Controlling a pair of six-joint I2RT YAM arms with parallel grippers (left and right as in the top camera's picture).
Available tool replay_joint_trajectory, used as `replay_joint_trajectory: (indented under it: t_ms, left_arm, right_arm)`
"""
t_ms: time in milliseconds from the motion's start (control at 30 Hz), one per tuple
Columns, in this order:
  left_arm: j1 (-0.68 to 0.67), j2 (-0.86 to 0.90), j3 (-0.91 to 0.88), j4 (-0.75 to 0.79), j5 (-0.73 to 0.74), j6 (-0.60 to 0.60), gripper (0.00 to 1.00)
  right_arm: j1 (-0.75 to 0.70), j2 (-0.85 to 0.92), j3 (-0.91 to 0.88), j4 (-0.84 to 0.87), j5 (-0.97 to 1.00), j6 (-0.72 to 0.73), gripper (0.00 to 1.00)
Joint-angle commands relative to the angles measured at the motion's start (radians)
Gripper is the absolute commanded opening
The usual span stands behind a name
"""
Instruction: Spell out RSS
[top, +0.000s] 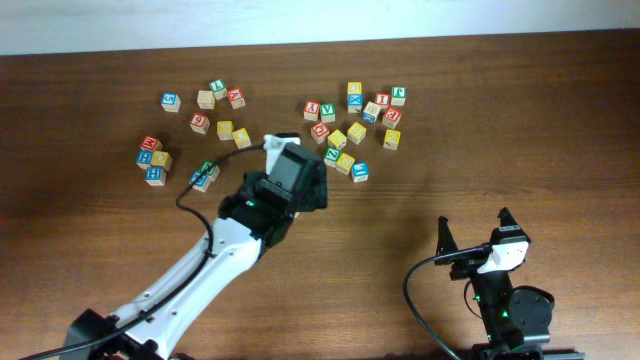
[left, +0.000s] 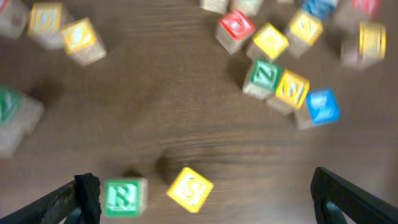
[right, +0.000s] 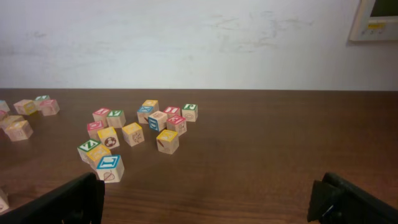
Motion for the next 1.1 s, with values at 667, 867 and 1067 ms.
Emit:
replay_joint_trajectory:
  t_ms: [667, 867, 1067]
  left_arm:
    - [0.158, 0.267, 0.012, 0.003, 0.396, 0.736, 0.84]
    - [0.155, 0.273, 0.012, 0.043, 0.396, 0.711, 0.74]
    - [0.155, 0.326, 0.012, 0.043, 0.397, 0.711, 0.74]
  right_arm:
    - [-0.007, -0.009, -0.005, -0.005, 0.005, 0.0, 0.98]
    - [-0.007, -0.009, -0.005, -0.005, 0.005, 0.0, 0.98]
    - [-0.007, -0.009, -0.005, -0.005, 0.005, 0.0, 0.98]
